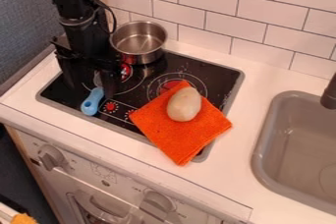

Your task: Move the pan to the upper right corner of the burner

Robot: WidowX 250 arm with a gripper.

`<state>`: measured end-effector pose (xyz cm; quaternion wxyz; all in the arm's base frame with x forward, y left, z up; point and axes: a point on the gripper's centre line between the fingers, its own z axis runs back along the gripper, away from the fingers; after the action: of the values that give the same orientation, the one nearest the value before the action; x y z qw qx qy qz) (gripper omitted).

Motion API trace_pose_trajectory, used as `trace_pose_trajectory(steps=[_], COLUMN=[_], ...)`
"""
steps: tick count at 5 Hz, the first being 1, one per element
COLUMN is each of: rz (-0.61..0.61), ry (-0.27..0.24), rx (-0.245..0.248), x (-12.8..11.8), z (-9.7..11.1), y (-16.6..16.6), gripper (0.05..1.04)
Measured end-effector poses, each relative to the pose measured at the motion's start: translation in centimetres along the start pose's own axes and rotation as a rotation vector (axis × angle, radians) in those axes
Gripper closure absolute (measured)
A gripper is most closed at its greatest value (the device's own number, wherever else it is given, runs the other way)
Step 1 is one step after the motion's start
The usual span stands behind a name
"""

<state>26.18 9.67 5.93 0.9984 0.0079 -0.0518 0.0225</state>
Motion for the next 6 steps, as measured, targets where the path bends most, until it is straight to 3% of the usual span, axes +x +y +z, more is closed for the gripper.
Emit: trace_pose_trajectory(steps=[1,2,4,6], rz=[0.005,0.035,0.105,0.037], ry=[0.034,0.02,-0.041,-0.091], rx=[-0.015,-0.049,-0.078,-0.089], x=[-0.4,1.0,6.8,13.0], z=[-0.9,-0.7,-0.2,-1.2], y=[-0.2,-0.3,0.9,-2.0], gripper=[0.083,0.083,0.084,0.085])
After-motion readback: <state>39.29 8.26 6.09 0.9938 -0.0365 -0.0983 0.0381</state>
